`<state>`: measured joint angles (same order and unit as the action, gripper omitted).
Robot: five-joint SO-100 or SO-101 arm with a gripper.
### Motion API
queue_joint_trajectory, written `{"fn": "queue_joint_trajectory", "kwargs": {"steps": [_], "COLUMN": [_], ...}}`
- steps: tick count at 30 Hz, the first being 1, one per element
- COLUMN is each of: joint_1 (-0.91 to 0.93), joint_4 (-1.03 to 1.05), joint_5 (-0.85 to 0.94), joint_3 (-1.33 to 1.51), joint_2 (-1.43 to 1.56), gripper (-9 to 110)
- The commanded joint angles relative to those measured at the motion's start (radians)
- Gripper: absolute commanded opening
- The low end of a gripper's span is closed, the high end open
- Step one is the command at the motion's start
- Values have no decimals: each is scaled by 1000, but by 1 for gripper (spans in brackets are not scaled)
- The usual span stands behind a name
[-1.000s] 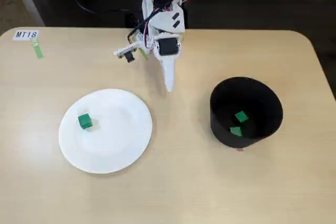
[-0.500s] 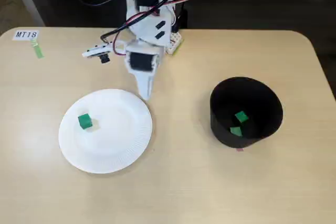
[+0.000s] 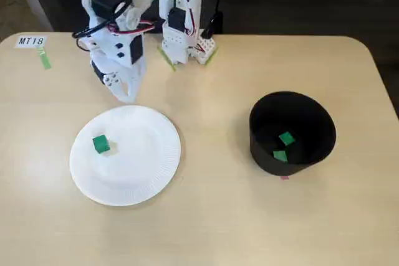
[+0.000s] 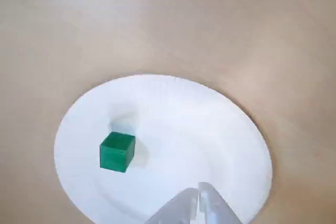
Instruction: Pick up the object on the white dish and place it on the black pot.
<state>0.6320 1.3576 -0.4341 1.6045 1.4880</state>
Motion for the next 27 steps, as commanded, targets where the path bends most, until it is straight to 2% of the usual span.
{"fn": "queue_joint_trajectory", "kwargs": {"steps": [1, 6, 16, 27], "joint_1": [35, 43, 21, 17], "joint_4": [26, 31, -32, -101], "joint_5": [6, -9, 26, 92], "joint_3": [-135, -250, -258, -258], "joint_2": [-61, -184, -219, -307], "gripper": [0, 1, 25, 25]}}
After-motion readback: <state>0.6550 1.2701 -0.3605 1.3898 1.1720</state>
